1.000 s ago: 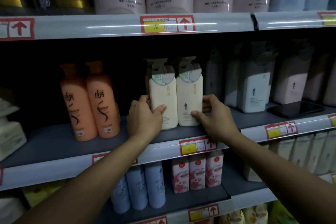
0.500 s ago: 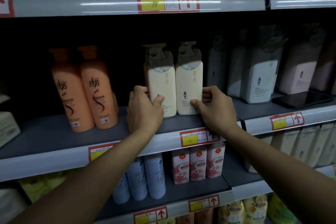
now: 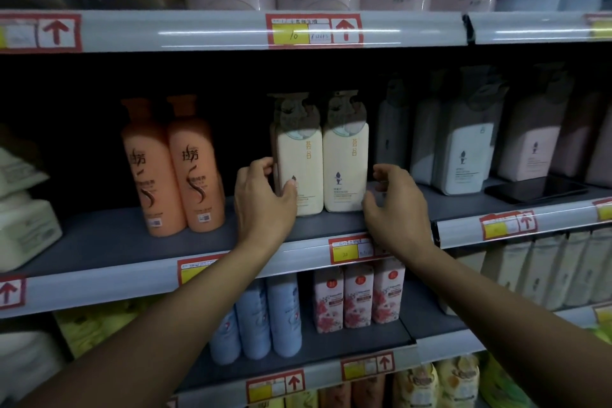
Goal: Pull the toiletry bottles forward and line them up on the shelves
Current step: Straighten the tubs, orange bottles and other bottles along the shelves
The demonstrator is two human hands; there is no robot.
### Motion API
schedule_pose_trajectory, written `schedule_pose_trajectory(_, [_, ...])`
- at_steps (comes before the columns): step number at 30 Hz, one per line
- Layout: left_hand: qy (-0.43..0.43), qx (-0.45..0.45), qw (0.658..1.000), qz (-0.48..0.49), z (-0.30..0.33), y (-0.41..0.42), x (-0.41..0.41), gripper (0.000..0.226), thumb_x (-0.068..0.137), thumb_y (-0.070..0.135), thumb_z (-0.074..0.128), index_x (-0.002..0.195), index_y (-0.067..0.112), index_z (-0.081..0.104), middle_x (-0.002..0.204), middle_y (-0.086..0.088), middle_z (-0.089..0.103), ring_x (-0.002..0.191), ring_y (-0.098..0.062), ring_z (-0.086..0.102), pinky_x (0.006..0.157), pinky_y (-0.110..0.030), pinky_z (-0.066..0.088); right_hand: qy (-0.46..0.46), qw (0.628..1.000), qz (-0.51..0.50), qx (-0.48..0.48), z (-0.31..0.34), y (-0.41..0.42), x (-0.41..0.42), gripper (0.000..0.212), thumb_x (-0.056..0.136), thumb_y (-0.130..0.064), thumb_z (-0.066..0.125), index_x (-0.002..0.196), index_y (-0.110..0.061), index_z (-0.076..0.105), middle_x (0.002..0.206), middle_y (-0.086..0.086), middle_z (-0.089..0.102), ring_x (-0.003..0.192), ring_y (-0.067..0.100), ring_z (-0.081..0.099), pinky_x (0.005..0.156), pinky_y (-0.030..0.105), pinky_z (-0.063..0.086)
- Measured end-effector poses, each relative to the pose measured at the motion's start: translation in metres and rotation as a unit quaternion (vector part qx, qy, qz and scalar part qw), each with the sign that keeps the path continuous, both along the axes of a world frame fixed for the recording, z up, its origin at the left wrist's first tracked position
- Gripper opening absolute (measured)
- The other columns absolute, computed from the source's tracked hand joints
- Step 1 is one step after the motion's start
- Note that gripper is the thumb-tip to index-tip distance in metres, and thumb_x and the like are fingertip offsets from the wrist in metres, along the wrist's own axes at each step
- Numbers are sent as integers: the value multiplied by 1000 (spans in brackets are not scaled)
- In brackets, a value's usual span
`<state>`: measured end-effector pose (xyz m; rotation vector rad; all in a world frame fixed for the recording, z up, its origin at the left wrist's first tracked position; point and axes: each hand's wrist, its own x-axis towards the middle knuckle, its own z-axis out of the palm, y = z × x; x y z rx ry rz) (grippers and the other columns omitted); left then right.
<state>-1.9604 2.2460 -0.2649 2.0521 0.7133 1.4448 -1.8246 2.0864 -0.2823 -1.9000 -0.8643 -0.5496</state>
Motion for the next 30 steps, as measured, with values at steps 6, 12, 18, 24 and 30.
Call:
schedule_pose_trajectory(6, [-23,79,996,-33,-5,-30,-32,35,89,16,73,121,19,59,115,6,51,104,-16,55,92,-39,53,-99,994,-1,42,-5,-24,-27,39,89,-15,67,126,-14,56,118,0,55,107,16,57,91,34,53])
schedule_pose_trajectory(12, [-25,100,994,-42,-26,-57,-58,25,86,12,73,105,19,58,104,5,53,89,-11,53,78,-26,47,-128,989,28,69,-29,-45,-52,24,85,-9,66,108,-14,60,96,-5,55,86,13,55,73,33,51])
schedule_pose_trajectory(18, [-25,81,995,-51,-72,-75,-77,24,83,6,73,98,19,59,96,5,55,81,-11,56,70,-34,52,-89,994,65,0,-79,-71,-57,2,87,-26,57,87,-25,56,76,-12,55,67,7,53,57,32,46])
schedule_pose_trajectory(24, [11,40,996,-84,-127,-85,-71,28,83,2,73,98,23,61,95,5,60,77,-9,62,68,-39,57,41,991,30,-120,-124,-83,-35,14,85,-27,65,91,-28,53,84,-11,58,72,7,55,56,20,33])
schedule_pose_trajectory(30, [113,-72,981,-141,-164,-90,-38,41,82,17,74,120,24,58,116,4,64,103,-11,66,88,-41,60,159,973,-14,-169,-145,-71,12,61,74,-34,78,124,-15,48,120,8,51,110,26,51,86,34,44])
